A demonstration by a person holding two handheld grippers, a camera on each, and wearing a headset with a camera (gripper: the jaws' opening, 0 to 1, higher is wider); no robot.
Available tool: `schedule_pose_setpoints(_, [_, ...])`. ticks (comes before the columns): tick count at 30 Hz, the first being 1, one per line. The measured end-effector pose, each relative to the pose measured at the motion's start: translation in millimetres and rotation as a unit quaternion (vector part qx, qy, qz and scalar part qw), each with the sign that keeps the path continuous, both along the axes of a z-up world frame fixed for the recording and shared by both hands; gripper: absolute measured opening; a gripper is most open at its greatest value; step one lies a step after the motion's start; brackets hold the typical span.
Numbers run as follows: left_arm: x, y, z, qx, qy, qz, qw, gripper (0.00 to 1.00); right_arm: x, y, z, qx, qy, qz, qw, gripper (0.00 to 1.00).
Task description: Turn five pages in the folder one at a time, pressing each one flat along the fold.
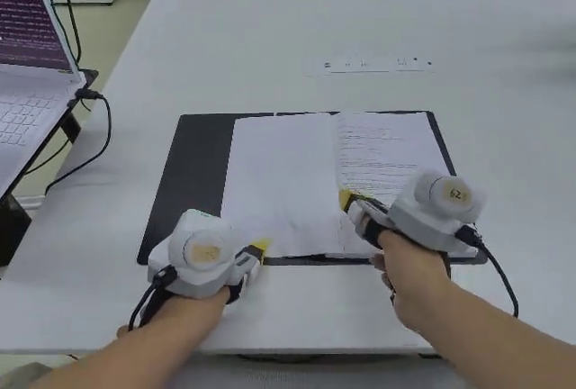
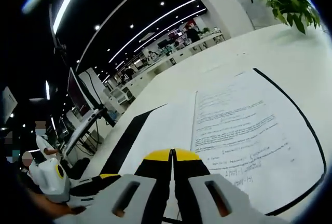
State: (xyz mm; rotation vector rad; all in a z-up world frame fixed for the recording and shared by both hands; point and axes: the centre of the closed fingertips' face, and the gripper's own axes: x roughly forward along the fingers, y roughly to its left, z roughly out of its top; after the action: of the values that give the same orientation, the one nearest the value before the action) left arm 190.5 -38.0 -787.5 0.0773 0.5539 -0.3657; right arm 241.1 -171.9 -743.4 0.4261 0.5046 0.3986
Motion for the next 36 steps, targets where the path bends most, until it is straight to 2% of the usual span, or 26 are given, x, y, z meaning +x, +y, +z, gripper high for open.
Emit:
schedule_pose_setpoints(4, [0.7, 0.2, -0.7, -0.003, -0.004, 0.004, 1.0000, 0.35, 17.8, 8.4, -1.9, -0.043, -0.025, 0.042, 0.9978, 0.00])
schedule_pose_setpoints(5, [1.3, 0.5, -1.3, -0.003, -0.005, 0.004, 1.0000, 0.35, 22.0, 8.7, -3.2, -0.045, -0.023, 0.042, 0.9978, 0.00])
schedule_pose_setpoints(8, [0.5, 0.2, -0.8, -0.006, -0.007, 0.006, 0.9999, 0.35, 36.8, 5.2, -8.1, -0.073, -0.033, 0.048, 0.9957, 0.00])
schedule_pose_setpoints(13, [2.8, 1.0, -2.5, -0.009, -0.009, 0.007, 0.9999, 0.35, 52.9, 8.3, -11.4, -0.093, -0.036, 0.060, 0.9931, 0.00])
schedule_pose_setpoints(23, [4.2, 1.8, -3.7, -0.011, -0.013, 0.010, 0.9998, 0.35, 70.1, 13.8, -20.2, -0.108, -0.030, 0.075, 0.9909, 0.00])
schedule_pose_setpoints(25, [4.2, 1.8, -3.7, -0.011, -0.013, 0.010, 0.9998, 0.34, 74.2, 11.8, -22.4, -0.118, -0.031, 0.072, 0.9900, 0.00])
schedule_pose_setpoints(36, [5.8, 2.7, -4.2, -0.016, -0.015, 0.013, 0.9997, 0.33, 102.5, 8.9, -24.8, -0.112, -0.034, 0.061, 0.9912, 0.00])
